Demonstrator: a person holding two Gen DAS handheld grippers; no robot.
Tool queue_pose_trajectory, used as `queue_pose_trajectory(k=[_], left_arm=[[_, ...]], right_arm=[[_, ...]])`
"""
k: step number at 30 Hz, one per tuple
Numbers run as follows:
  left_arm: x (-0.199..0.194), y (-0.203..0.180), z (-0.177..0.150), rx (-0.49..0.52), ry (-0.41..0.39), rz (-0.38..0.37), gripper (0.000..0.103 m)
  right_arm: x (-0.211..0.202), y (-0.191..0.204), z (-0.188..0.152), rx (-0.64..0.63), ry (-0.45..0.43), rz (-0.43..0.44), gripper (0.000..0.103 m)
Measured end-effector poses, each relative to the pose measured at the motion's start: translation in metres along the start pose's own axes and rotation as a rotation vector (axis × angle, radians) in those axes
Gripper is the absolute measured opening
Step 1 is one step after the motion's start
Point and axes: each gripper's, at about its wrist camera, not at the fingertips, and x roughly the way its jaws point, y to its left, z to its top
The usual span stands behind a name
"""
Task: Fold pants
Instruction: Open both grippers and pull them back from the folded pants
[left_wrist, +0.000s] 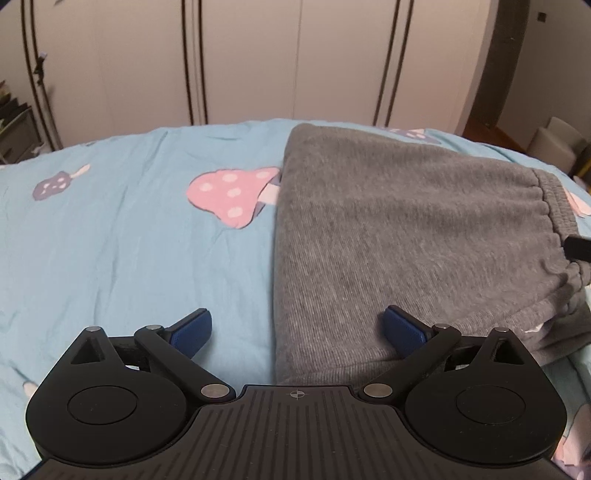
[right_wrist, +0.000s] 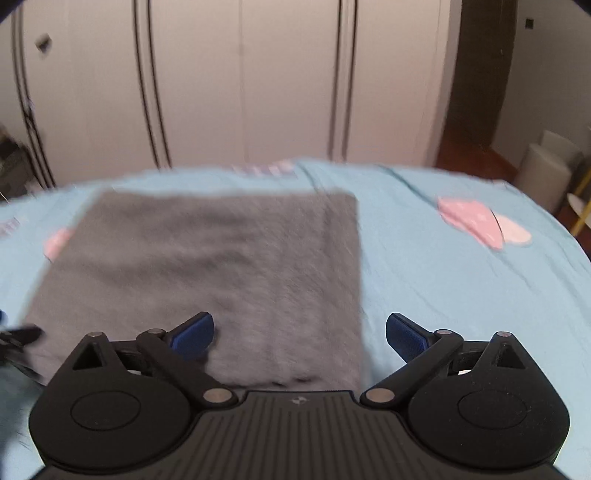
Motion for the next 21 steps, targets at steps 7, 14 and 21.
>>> queue_pose_trajectory(k=[7,14,21], left_arm=[[-0.008,0.020,-0.010,-0.016,0.018,-0.006,0.102],[-0.008,0.027,-0.035,-0.094,0.116,0.002,0.102],[-0.032,-0.022,-0.069,0.159,0.169,0.080,0.102]], right_arm=[[0.027,-0.002,-0.037,0.043,0.141,0.004,0.100],[-0.001,-0.034,-0.049,0.197,0.074,0.037,0.100],[-0.032,-0.030,-0.076,0.146,0.175,-0.101,0.100]])
